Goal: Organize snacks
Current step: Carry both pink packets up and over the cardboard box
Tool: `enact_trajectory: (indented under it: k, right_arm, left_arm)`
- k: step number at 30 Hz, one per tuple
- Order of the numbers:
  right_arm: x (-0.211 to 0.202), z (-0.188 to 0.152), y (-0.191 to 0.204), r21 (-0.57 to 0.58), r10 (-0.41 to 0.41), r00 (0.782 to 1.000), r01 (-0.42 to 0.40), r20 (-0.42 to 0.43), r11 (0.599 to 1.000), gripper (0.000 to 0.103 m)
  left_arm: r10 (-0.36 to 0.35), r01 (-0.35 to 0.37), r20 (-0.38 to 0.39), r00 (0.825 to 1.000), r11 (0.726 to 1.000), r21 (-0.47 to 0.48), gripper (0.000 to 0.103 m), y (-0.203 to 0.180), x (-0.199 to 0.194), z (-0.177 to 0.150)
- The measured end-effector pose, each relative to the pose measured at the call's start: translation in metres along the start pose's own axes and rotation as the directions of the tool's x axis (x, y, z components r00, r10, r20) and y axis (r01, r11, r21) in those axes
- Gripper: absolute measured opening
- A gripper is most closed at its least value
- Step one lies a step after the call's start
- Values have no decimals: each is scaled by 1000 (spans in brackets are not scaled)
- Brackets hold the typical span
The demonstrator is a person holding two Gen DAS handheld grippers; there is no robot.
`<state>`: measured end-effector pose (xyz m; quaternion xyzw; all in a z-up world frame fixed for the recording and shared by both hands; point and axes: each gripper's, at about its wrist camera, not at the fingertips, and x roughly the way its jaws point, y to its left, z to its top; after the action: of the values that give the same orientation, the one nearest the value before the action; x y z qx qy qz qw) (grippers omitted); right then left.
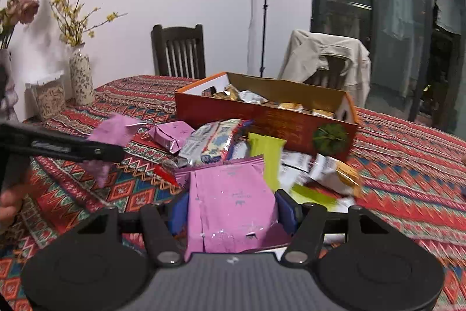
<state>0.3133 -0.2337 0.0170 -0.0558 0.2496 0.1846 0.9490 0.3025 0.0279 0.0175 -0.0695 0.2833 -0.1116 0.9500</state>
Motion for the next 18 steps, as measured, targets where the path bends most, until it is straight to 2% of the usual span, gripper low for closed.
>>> enact_trajectory:
  k: [9, 18]
  right_arm:
    - [-71, -19, -13, 46, -42, 997, 40, 57, 998, 62]
    - [-87, -23, -18, 51, -71, 994, 67, 87, 996, 62]
  left_arm:
    - [8, -9, 40, 999, 1000, 13, 62, -27, -54, -20]
    - [-2, 0, 64, 998, 999, 36, 62, -33, -51, -2]
